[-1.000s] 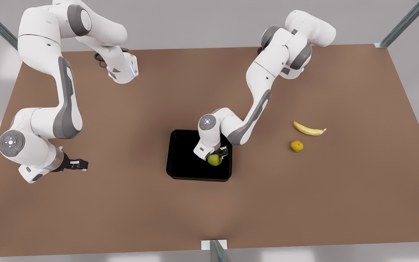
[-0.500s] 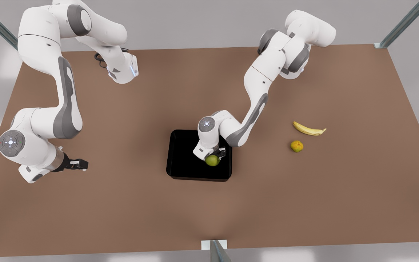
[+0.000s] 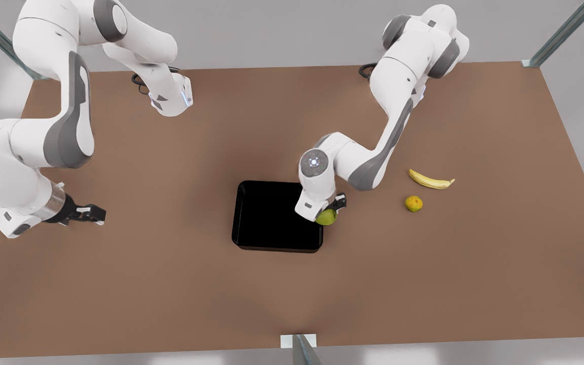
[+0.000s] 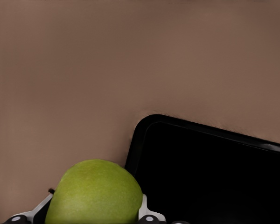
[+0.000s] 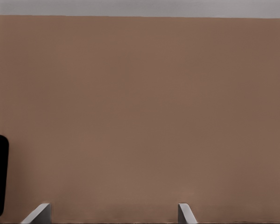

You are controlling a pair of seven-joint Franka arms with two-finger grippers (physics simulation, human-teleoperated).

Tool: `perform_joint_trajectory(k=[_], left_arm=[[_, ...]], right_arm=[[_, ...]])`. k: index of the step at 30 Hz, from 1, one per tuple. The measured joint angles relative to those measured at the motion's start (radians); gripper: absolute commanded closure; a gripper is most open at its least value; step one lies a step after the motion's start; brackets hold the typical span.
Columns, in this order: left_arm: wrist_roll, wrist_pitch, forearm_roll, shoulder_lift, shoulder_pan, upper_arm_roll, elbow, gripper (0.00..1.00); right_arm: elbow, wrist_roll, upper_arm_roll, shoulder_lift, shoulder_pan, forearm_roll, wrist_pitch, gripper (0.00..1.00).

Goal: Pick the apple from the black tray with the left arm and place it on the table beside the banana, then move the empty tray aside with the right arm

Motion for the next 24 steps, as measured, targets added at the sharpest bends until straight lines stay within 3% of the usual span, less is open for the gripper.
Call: perform_joint_trajectory(k=[2,4,6,14,15,16,20,22,24], left_arm=[[0.056,-0.049,-0.009,-0.006,0.1,0.004,-0.001,0.18],[0.12,-0.08,-0.015,0.0,0.201,0.004,-0.006,0.18],[0.183,-0.083,-0.019,0.019,0.262,0.003,-0.023,0.18],[0.379,0.012,-0.039,0.191,0.312,0.004,-0.02,0.17],[0.398,0.021,-0.039,0.195,0.312,0.005,-0.02,0.11],[0.417,0.029,-0.039,0.196,0.312,0.005,-0.02,0.0],[0.481,0.048,-0.04,0.189,0.313,0.005,-0.019,0.0],[0.509,0.038,-0.041,0.137,0.321,0.006,-0.018,0.0],[0.545,-0.02,-0.072,-0.055,0.351,0.003,-0.018,0.0]], right_arm=[[0.004,0.007,0.086,-0.007,0.004,0.013,-0.086,0.0],[0.005,0.045,0.24,-0.005,0.022,0.025,-0.146,0.0],[-0.003,0.104,0.317,-0.001,0.049,0.059,-0.171,0.0],[-0.412,0.394,0.347,-0.087,0.167,0.167,0.038,0.0],[-0.445,0.429,0.345,-0.076,0.168,0.175,0.076,0.0],[-0.463,0.465,0.342,-0.061,0.167,0.18,0.11,0.0],[-0.478,0.599,0.34,0.033,0.166,0.186,0.236,0.0],[-0.476,0.655,0.342,0.076,0.177,0.157,0.287,0.02],[-0.477,0.705,0.343,0.111,0.184,0.137,0.333,0.02]])
